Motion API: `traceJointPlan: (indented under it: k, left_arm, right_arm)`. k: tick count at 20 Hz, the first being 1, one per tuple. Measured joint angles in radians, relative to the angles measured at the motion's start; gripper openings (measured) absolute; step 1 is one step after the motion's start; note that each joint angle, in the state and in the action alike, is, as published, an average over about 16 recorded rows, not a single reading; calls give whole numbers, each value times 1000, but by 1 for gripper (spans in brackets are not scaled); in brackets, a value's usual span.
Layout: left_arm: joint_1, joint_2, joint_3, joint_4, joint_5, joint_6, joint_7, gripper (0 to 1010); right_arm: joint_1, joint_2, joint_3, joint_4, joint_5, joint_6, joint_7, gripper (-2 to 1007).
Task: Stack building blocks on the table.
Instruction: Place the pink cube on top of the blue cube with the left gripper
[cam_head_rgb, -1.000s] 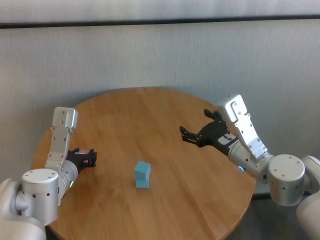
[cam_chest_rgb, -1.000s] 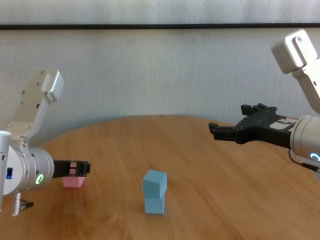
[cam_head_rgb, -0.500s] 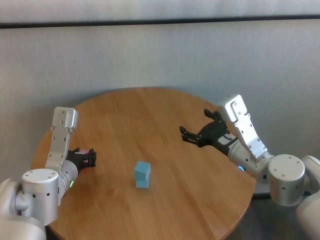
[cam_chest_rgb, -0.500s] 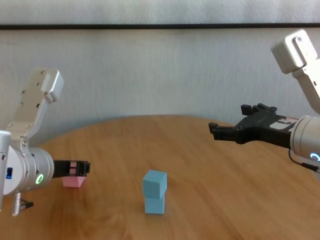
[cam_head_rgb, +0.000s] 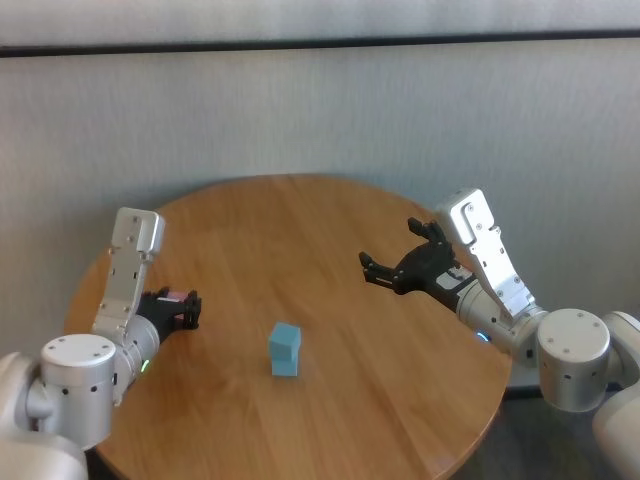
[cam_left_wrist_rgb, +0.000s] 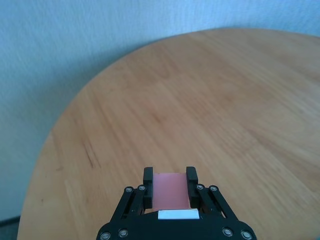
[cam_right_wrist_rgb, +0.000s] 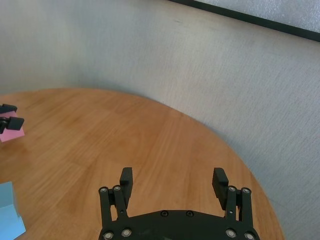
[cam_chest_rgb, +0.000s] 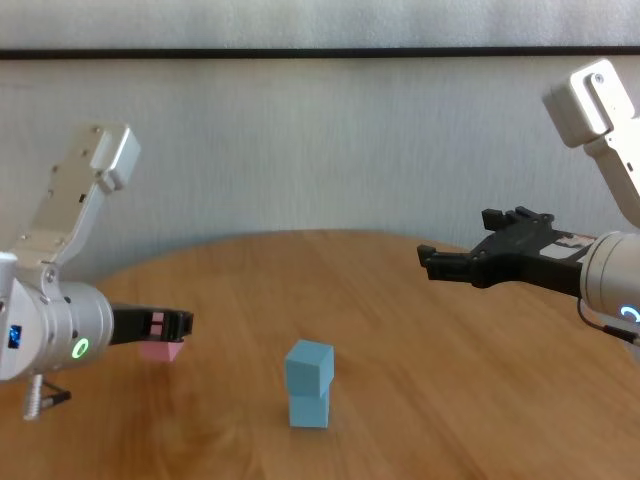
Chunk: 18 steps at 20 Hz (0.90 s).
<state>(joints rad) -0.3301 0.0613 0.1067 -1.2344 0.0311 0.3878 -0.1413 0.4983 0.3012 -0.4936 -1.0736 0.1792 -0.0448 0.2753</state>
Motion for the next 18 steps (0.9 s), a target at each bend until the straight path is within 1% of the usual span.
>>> traceJointPlan:
  k: [5,9,12,14,18]
  left_arm:
    - [17,48,20,-67,8,-19,-64,393]
    - [34,97,37,-134,-1,-34,-131,393]
    - [44,130,49,-183,-17,-43,-185,393]
    - [50,149,57,-214,-33,-47,-222,393]
    - [60,177,73,-268,-71,-50,-291,393]
  right_arm:
    - [0,0,0,0,0,0,0,1004]
    - [0,0,0,0,0,0,0,1005]
    - [0,0,0,0,0,0,0,1005]
    - [0,0,0,0,0,0,0,1005]
    - [0,0,0,0,0,0,0,1005]
